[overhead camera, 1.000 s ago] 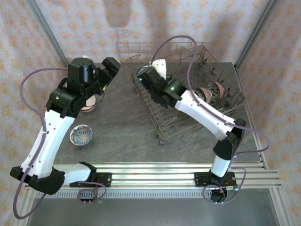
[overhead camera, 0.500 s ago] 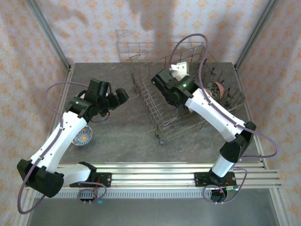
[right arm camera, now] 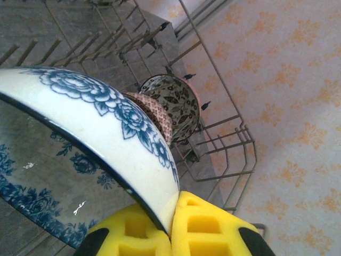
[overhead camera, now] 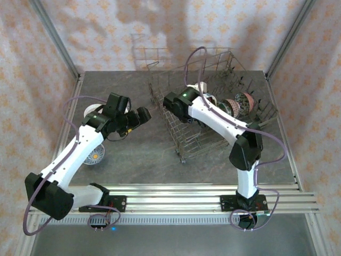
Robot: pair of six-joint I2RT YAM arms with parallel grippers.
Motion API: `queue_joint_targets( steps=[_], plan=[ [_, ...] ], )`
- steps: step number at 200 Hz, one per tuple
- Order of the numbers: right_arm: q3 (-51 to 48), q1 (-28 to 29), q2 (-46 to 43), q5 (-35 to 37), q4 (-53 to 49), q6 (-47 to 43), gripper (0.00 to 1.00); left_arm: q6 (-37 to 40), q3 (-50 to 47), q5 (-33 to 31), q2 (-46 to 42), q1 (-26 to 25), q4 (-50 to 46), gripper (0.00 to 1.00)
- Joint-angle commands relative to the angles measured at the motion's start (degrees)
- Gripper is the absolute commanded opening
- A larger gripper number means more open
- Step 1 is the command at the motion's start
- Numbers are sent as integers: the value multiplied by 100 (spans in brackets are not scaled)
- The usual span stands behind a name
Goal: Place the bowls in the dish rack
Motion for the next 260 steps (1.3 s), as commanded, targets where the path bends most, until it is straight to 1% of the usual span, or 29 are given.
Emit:
queue_joint_targets(
  steps=[1, 71, 153, 229, 260],
  plan=[
    [142, -11, -65, 310, -612, 603, 0, 123, -100, 131, 109, -107, 141, 98],
    [-86, -4, 152, 72, -602, 1024, 0, 266, -135, 272, 316, -175, 175, 98],
    [-224, -4, 393, -130, -489, 1126, 0, 291, -273, 343, 347, -176, 244, 98],
    [-299, -4, 621, -106, -524, 1390, 0, 252, -355, 384, 362, -190, 278, 98],
    [-247, 21, 695, -149, -467, 1360, 0, 261, -304, 412, 409, -201, 257, 98]
  ],
)
